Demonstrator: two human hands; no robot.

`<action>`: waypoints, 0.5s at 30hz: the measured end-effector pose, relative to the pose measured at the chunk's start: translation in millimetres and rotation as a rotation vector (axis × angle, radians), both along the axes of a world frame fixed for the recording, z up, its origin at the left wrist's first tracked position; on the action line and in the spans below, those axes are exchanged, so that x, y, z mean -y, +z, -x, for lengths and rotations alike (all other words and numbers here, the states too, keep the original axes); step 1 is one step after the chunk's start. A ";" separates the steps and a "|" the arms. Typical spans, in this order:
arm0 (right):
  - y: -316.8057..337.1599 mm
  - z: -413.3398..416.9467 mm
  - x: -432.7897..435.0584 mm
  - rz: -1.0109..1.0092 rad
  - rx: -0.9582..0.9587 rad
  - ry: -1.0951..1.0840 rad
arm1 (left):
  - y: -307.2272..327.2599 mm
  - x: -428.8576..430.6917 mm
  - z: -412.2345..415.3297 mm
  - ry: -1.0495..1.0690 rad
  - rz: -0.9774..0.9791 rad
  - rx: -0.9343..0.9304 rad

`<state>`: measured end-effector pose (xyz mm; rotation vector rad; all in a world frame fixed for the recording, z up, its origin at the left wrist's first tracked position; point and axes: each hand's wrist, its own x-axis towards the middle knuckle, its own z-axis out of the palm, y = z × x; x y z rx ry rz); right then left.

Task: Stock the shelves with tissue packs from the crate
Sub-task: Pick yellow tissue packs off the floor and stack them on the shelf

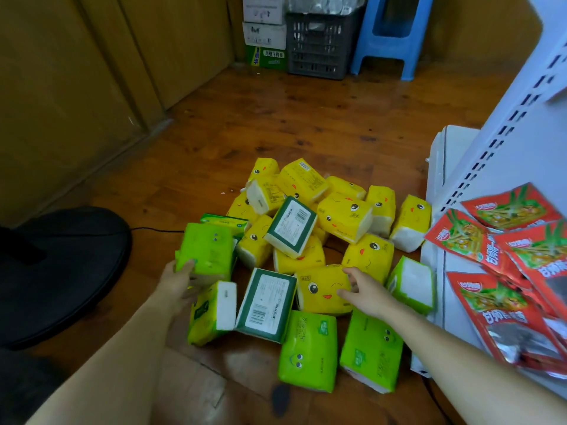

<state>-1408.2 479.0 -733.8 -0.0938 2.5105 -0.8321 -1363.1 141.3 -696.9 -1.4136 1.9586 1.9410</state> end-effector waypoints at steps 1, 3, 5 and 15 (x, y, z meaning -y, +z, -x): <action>-1.4 0.1 -1.3 -0.007 0.000 0.000 | 0.9 -6.4 2.1 -0.069 -0.031 0.033; -3.9 1.1 -2.0 -0.010 -0.005 -0.008 | 3.5 -18.6 8.9 -0.127 -0.024 0.085; -4.4 2.1 -0.1 0.001 -0.011 -0.017 | 5.2 -25.6 15.9 -0.081 0.057 0.084; -7.8 -1.3 -5.0 -0.007 -0.062 0.052 | 13.0 -60.5 20.6 -0.793 1.171 -0.271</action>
